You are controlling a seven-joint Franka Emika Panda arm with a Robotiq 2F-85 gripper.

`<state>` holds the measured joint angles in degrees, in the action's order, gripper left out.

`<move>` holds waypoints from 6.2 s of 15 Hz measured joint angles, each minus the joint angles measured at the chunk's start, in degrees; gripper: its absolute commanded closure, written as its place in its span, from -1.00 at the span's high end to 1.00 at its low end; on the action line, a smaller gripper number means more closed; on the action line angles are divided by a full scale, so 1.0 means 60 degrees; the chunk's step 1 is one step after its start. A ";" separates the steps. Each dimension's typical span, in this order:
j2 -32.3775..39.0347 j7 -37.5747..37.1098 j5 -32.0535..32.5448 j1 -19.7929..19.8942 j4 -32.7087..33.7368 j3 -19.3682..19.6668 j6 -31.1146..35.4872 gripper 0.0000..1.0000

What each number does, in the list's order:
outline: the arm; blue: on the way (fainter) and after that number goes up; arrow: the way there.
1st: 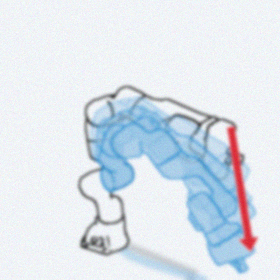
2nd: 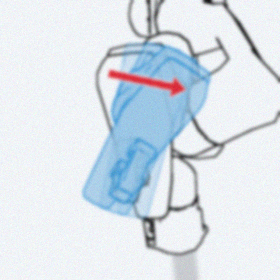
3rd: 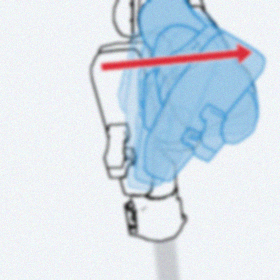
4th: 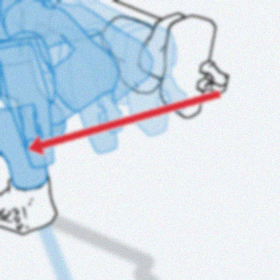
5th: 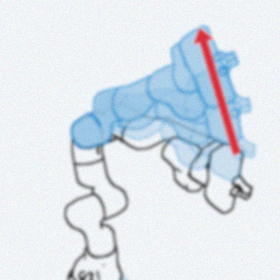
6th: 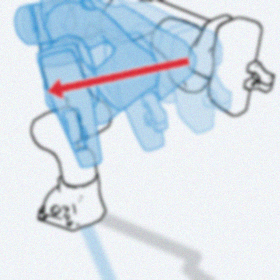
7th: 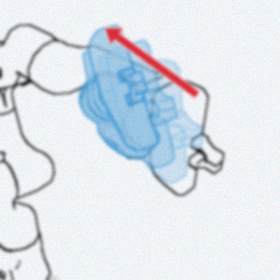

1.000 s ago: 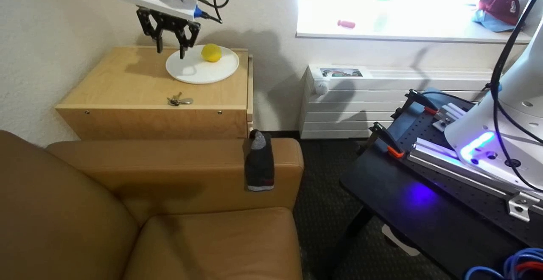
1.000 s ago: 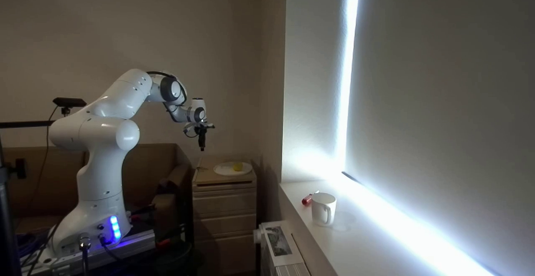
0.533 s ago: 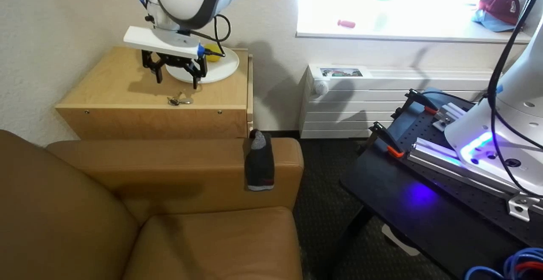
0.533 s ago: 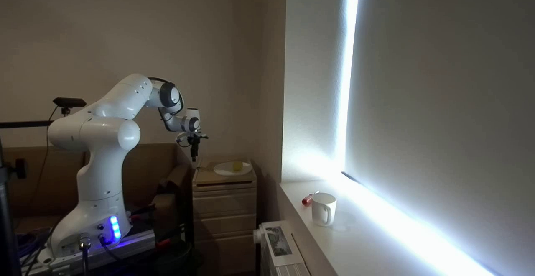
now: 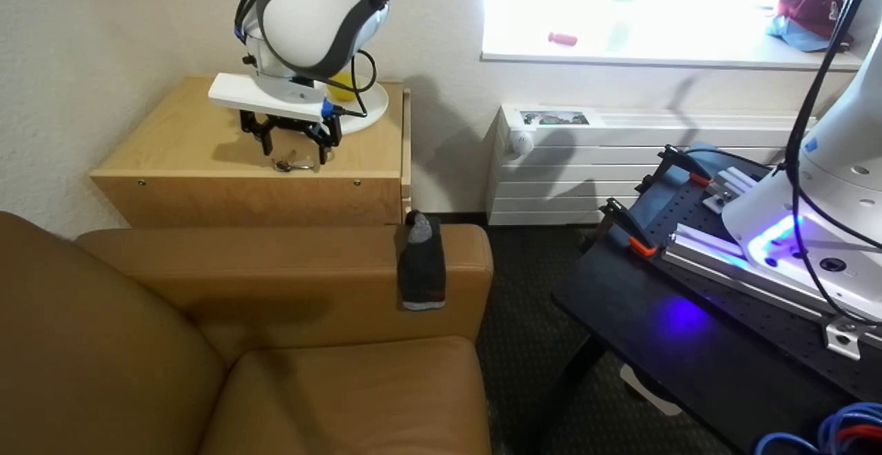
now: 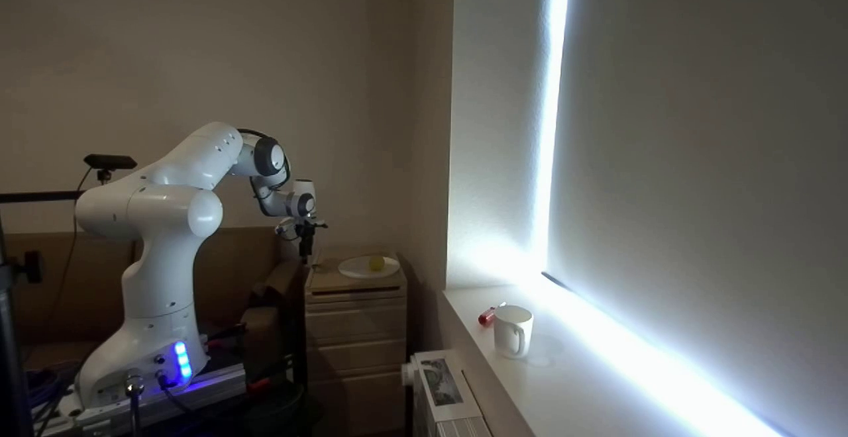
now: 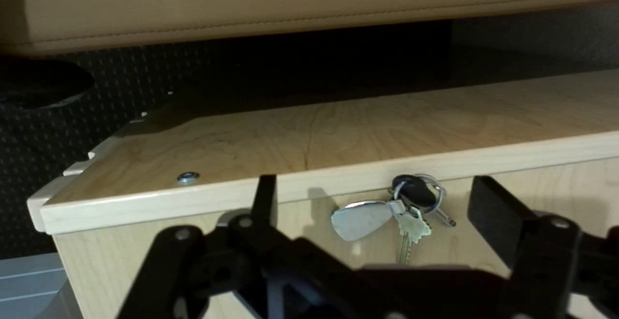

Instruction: Put the keys on the plate, slide the plate to the left, then put the cup on the windowsill on the right side of the nightstand

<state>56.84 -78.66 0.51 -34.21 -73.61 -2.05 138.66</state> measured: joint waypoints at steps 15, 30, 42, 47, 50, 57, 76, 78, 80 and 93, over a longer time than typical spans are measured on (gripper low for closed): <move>0.0436 -0.1091 0.0741 -0.0562 0.0157 0.0541 0.1242 1.00; 0.1705 0.1020 0.1758 -0.0578 0.1707 0.1158 0.0366 1.00; 0.2104 0.1808 0.1694 -0.0483 0.2646 0.1028 -0.0030 -0.62; 0.2158 0.1808 0.1538 -0.0307 0.2823 0.0958 -0.0330 -1.00; 0.2188 0.1757 0.1326 -0.0192 0.2916 0.0895 -0.0485 -0.99; 0.2258 0.0517 0.0875 0.0037 0.3338 0.0926 -0.0547 -0.99; 0.1635 -0.3284 0.0445 0.1122 0.3628 0.2353 -0.0456 -0.99; 0.1856 -0.3617 0.0445 0.1052 0.3643 0.2394 -0.0455 -0.99; 0.2034 -0.3891 0.0444 0.0973 0.3649 0.2400 -0.0396 -0.99; 0.3188 -0.6201 0.0901 0.0100 0.3807 0.3572 0.2453 -0.90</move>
<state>75.97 -115.87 5.92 -33.61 -50.77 19.38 153.38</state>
